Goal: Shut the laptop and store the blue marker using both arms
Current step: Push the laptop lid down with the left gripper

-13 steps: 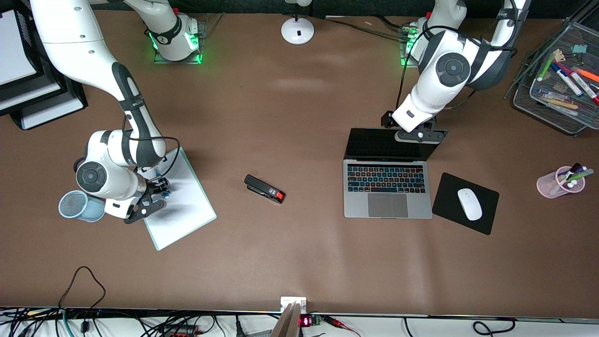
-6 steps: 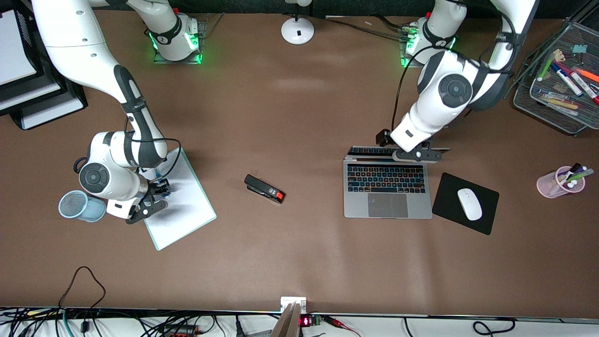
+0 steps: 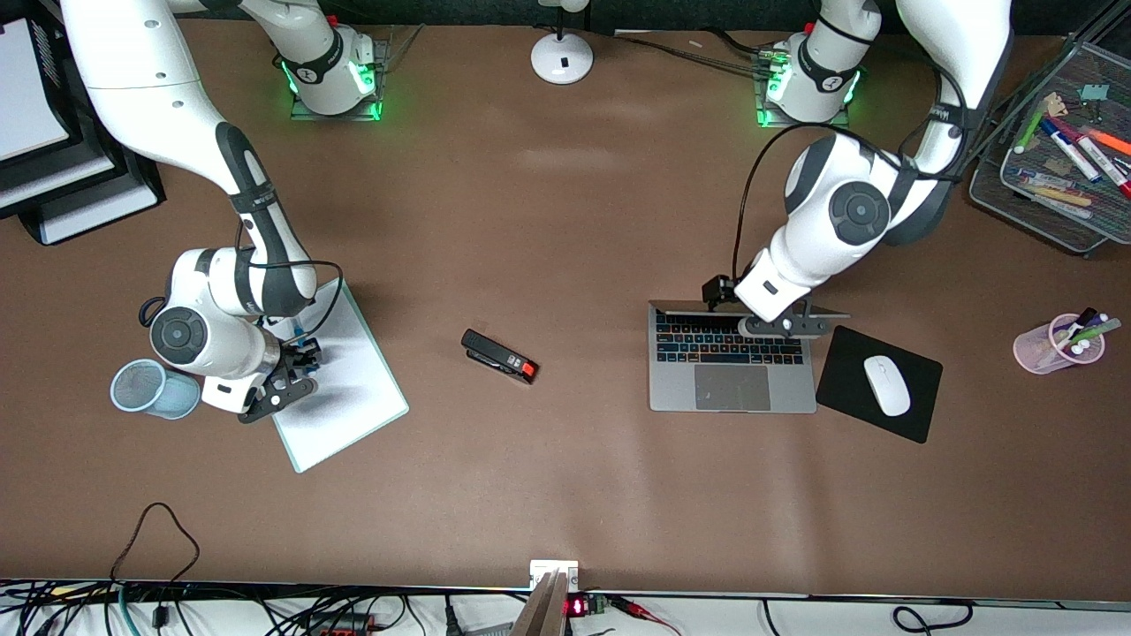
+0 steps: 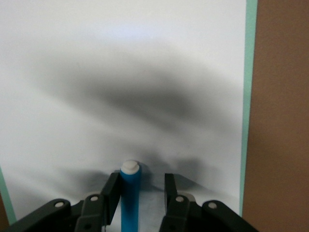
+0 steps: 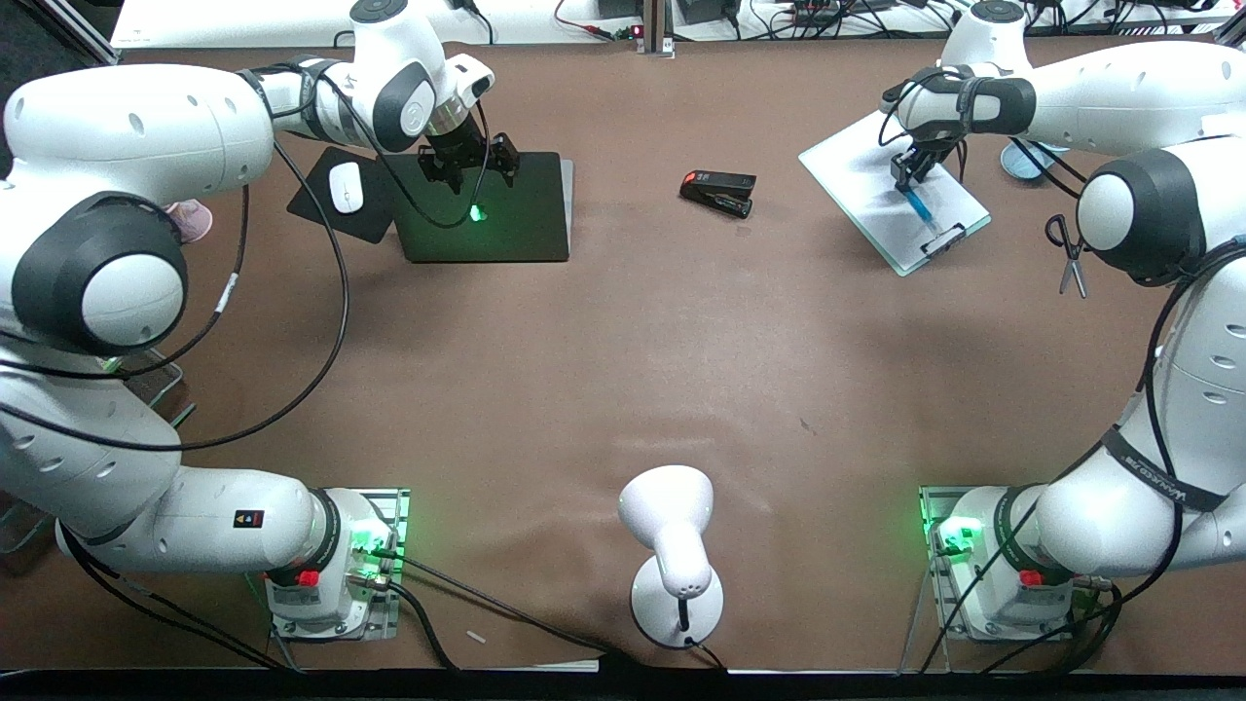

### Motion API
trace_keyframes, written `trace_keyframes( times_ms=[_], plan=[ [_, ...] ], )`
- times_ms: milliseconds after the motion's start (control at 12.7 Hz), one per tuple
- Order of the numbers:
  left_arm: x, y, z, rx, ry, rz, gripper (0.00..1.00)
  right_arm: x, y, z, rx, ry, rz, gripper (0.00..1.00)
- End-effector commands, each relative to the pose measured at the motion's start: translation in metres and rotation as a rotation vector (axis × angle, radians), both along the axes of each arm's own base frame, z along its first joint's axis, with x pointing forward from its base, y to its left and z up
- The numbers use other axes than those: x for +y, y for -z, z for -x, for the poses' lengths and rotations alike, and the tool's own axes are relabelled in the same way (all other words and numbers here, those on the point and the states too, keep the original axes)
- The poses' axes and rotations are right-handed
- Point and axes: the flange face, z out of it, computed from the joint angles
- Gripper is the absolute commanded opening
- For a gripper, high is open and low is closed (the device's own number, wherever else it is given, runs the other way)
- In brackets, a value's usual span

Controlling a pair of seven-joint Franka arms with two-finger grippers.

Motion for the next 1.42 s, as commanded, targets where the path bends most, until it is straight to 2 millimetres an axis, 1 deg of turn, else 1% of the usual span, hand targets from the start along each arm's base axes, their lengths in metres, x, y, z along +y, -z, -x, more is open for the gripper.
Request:
trace_keyframes(
  times_ms=[0, 79, 158, 236, 394, 473, 631, 867, 1025, 1103, 1340],
  plan=[
    [0.004, 0.021, -0.018, -0.030, -0.027, 0.009, 1.00, 0.002, -0.001, -0.002, -0.009, 0.002, -0.009, 0.35],
    [0.008, 0.029, -0.024, -0.039, -0.039, 0.016, 1.00, 0.002, 0.001, -0.002, -0.007, 0.003, -0.010, 0.33],
    [0.008, 0.035, -0.026, -0.035, -0.042, 0.017, 1.00, 0.002, 0.001, -0.001, -0.006, 0.003, -0.010, 0.29],
    [0.009, 0.039, -0.031, -0.034, -0.047, 0.021, 1.00, 0.002, 0.002, -0.001, -0.004, 0.007, -0.012, 0.24],
    [0.010, 0.052, -0.035, -0.022, -0.054, 0.024, 1.00, 0.002, 0.004, -0.001, -0.001, 0.022, -0.026, 0.12],
    [0.010, 0.057, -0.038, -0.031, -0.058, 0.031, 1.00, 0.002, 0.003, -0.002, -0.004, 0.027, -0.031, 0.05],
    [0.012, 0.065, -0.039, -0.037, -0.065, 0.032, 1.00, 0.003, -0.003, -0.006, -0.014, 0.024, -0.032, 0.00],
    [0.017, 0.076, -0.043, -0.025, -0.075, 0.031, 1.00, -0.002, -0.026, -0.021, -0.060, 0.018, -0.035, 0.00],
    [0.021, 0.083, -0.047, -0.021, -0.083, 0.026, 1.00, -0.007, -0.047, -0.028, -0.095, 0.019, -0.035, 0.00],
    [0.020, 0.087, -0.047, -0.017, -0.084, 0.027, 1.00, -0.015, -0.058, -0.031, -0.111, 0.020, -0.036, 0.00],
    [0.020, 0.102, -0.048, -0.033, -0.092, 0.038, 1.00, -0.044, -0.109, -0.036, -0.182, 0.018, -0.043, 0.00]
  ],
)
